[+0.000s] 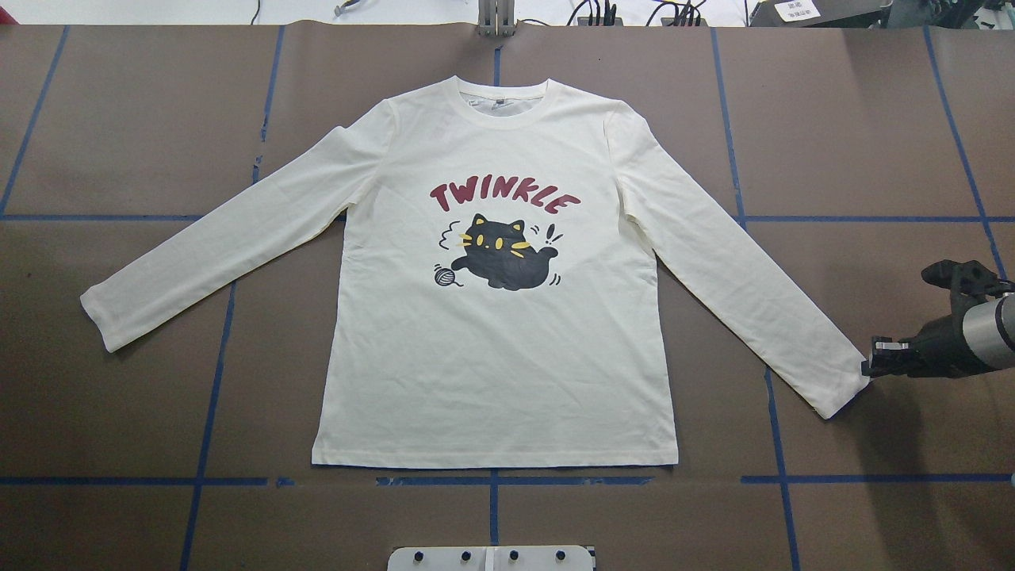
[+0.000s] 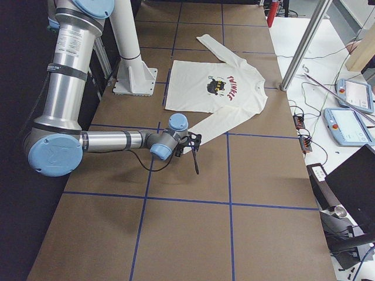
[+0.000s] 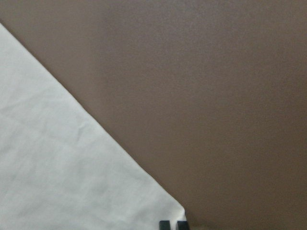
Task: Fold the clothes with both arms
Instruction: 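Move the right gripper to the sleeve cuff nearest it and grasp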
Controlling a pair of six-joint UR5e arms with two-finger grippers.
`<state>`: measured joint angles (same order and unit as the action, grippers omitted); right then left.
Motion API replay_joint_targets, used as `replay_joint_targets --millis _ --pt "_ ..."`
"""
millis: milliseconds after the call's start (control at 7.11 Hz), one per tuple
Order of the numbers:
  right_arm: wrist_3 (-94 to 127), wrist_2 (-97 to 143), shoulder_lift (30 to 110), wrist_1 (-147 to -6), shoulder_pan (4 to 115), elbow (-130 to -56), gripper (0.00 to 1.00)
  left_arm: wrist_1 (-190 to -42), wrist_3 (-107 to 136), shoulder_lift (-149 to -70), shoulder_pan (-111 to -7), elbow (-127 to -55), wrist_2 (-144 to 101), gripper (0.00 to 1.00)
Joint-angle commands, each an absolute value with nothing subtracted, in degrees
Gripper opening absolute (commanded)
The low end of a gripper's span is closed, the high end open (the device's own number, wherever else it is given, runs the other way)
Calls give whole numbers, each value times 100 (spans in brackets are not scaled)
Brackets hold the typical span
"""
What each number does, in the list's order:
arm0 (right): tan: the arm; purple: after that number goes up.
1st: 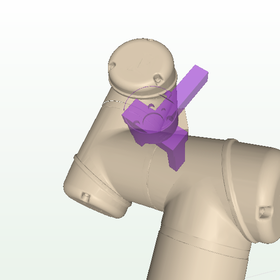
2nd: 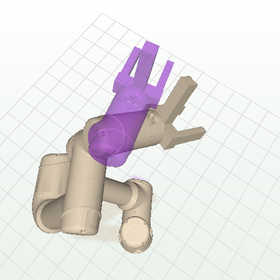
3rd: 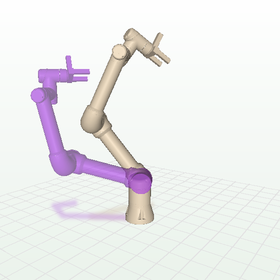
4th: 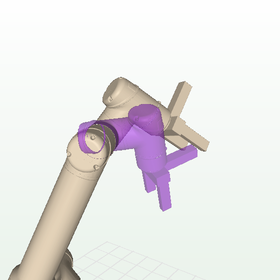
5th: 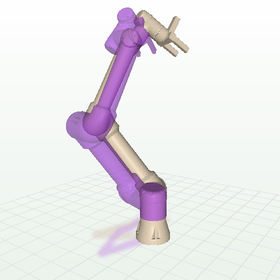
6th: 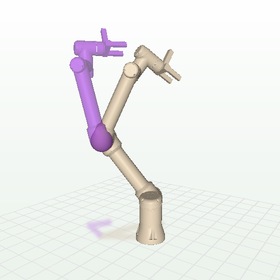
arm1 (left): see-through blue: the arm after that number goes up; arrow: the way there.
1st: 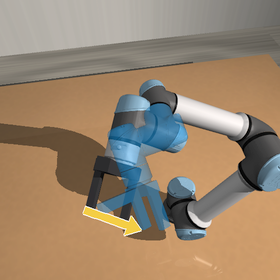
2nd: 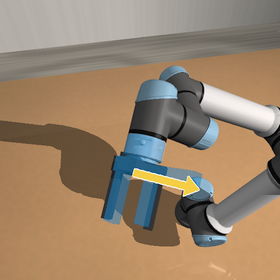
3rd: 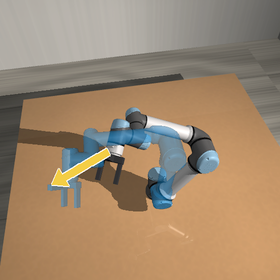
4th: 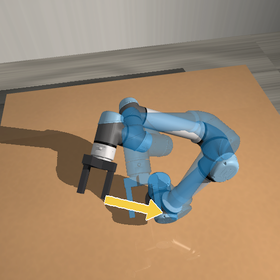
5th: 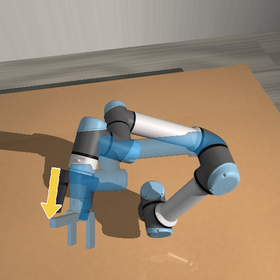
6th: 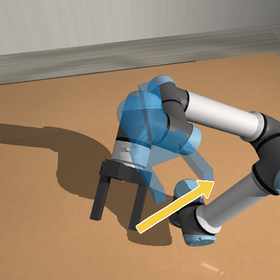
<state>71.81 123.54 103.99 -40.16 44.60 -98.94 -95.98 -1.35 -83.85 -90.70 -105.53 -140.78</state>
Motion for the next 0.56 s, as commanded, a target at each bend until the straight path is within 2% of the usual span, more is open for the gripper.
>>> replay_joint_targets --millis 0,281,422 --pt "7511 12558 10441 -3990 4491 -10054 0 -9598 -132 -8385 -9070 -10556 -14080 100" --pt "7899 12673 10302 -4069 4482 -10666 0 -9615 -123 -8393 -9070 -10643 -14089 100" --pt "8389 12822 9518 -4165 4691 -10696 0 -9633 -114 -8420 -9070 -10826 -14132 100"
